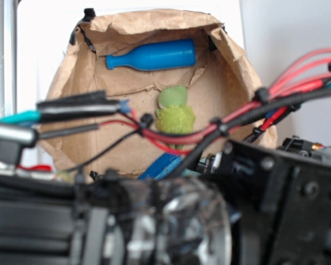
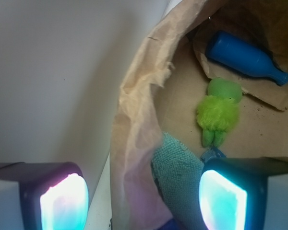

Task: Grab the green animal.

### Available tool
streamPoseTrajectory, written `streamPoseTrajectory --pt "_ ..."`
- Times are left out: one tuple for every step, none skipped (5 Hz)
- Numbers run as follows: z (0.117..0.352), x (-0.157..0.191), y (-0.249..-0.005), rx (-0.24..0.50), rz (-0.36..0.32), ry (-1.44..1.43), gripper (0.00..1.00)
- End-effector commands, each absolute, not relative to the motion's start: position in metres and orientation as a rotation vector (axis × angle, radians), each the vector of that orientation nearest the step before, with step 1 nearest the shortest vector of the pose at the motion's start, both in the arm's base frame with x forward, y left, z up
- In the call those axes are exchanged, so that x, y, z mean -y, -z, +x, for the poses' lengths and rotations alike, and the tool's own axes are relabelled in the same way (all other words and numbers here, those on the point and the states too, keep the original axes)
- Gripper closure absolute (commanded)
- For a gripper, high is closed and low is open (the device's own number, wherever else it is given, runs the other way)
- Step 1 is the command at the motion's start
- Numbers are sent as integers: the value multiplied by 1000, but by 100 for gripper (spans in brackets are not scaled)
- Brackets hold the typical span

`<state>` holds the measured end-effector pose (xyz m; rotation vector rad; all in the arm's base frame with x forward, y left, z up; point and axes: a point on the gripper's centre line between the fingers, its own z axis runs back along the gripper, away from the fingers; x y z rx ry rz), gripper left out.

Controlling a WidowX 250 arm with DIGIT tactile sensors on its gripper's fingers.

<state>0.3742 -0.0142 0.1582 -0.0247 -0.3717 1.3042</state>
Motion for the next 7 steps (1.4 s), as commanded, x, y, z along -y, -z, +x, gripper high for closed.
streamPoseTrajectory --pt "371 -16 -191 455 -83 -1349 0" --pt "371 -16 -191 455 -83 -1349 0" --pt "342 -24 -204 393 -118 -1347 0" --pt "307 -38 -221 317 -128 -1313 0" --pt "284 -50 -226 273 -125 -1350 0" --pt "276 -60 -208 280 -105 -1439 0" --pt "276 -59 -180 307 -54 -1492 0"
